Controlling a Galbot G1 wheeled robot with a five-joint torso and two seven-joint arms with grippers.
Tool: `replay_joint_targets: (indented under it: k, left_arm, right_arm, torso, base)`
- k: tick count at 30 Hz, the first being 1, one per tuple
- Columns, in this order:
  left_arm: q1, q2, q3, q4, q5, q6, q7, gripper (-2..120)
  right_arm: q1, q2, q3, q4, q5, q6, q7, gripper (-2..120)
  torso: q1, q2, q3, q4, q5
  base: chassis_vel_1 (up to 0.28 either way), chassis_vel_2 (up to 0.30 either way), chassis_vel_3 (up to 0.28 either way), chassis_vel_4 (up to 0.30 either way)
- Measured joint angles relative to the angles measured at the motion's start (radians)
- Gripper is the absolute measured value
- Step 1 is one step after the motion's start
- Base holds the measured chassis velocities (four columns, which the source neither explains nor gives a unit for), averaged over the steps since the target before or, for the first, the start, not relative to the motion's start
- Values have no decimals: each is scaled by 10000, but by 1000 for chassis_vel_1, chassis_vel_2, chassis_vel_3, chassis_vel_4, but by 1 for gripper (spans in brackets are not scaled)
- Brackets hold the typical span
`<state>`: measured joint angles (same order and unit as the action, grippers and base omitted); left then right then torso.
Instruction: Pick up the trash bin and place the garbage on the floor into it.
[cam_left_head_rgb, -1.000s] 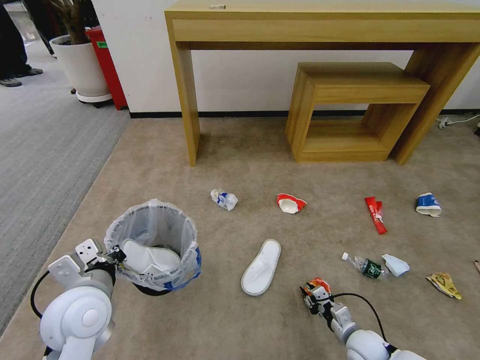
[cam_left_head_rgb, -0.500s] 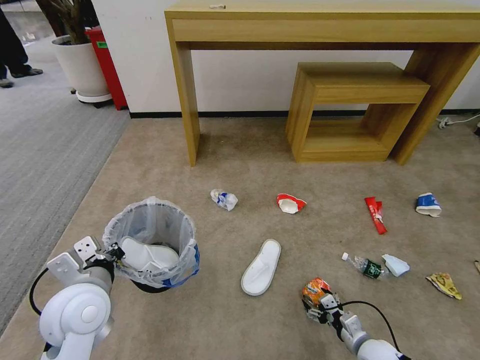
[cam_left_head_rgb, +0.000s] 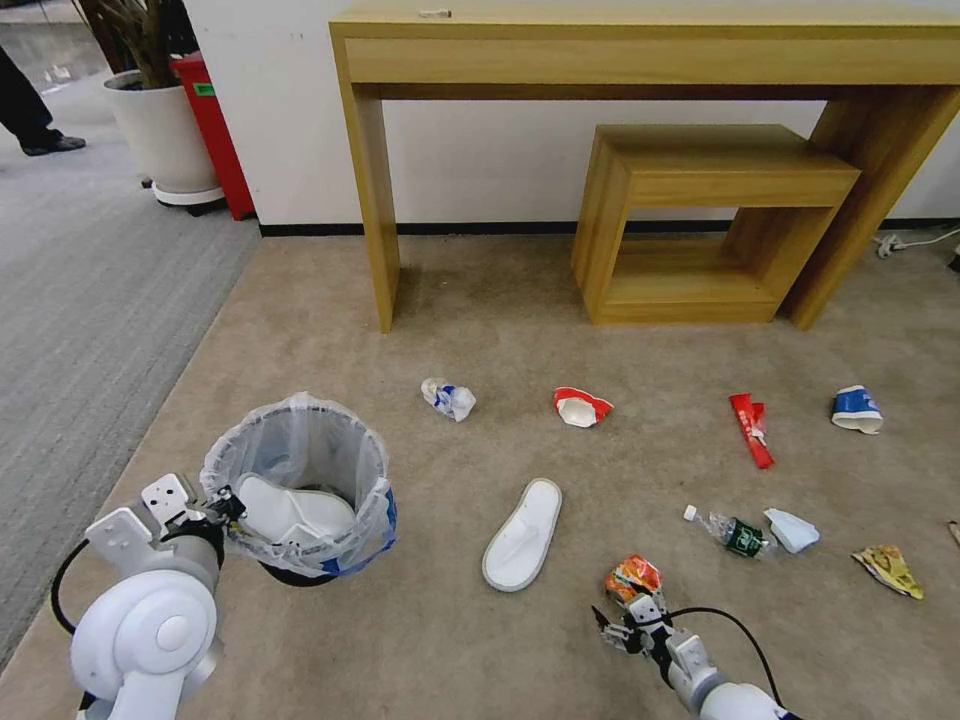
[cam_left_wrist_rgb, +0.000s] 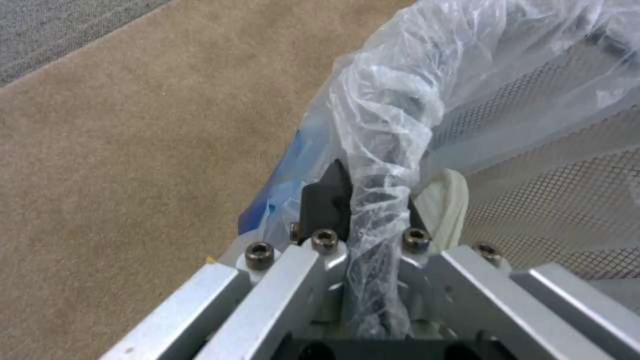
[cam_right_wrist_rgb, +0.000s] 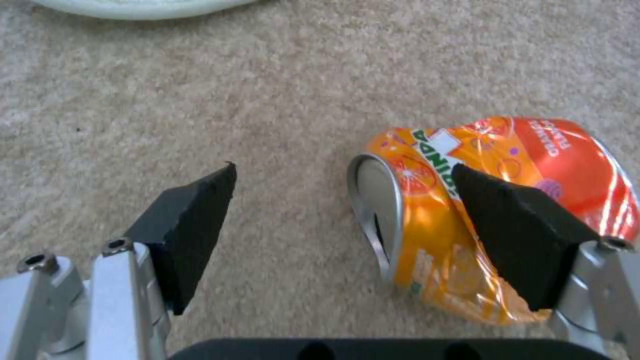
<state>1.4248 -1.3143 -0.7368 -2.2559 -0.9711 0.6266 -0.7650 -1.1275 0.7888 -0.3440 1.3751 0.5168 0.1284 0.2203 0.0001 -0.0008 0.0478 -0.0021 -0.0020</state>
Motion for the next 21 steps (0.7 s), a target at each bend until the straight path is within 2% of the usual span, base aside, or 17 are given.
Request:
replay_joint_targets:
  k: [21]
  left_arm:
    - [77,-213,35,-151,108,-1,-28,1]
  right_arm:
    - [-69,73,42,-277,-3,177,-130,81]
  torso:
    - [1,0,0,0,0]
  base:
    - [0,0,0,0]
